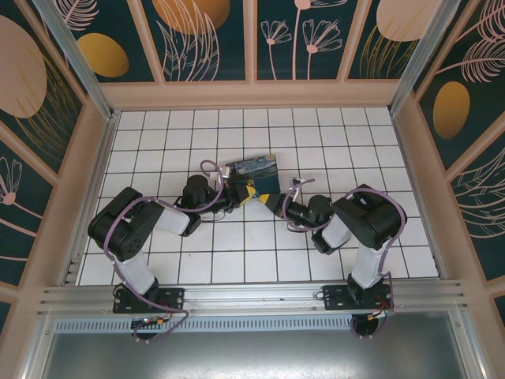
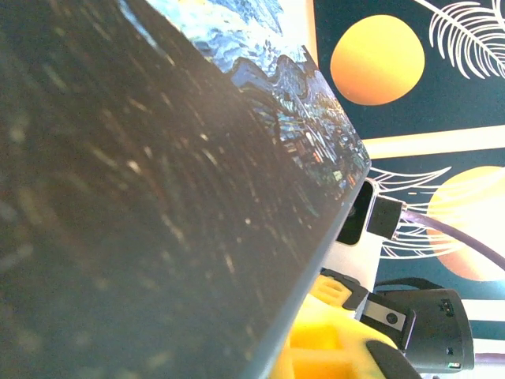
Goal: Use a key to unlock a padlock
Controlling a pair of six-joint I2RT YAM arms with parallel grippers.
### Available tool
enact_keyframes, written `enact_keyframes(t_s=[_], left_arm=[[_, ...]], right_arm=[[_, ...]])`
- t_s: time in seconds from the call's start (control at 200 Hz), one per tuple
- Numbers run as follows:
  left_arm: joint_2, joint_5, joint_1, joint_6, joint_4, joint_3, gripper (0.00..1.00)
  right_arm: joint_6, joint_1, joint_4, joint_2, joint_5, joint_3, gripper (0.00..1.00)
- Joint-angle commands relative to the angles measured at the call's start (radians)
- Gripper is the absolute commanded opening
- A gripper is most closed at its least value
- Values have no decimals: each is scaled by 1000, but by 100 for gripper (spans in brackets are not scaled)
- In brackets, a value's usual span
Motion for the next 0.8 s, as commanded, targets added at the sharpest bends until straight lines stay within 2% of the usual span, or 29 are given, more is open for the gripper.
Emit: enact_keyframes(t_s=[0.0, 0.28, 0.791], left_arm=[[-30, 102, -24, 34, 22, -4, 0], [-31, 101, -23, 43, 6, 3, 0], [-27, 92, -23, 49, -9, 12, 0]], right_arm=[[-13, -27, 61, -18, 11, 17, 0], [-10, -38, 41, -28, 32, 12, 0], [-56, -30, -50, -71, -127, 49, 0]])
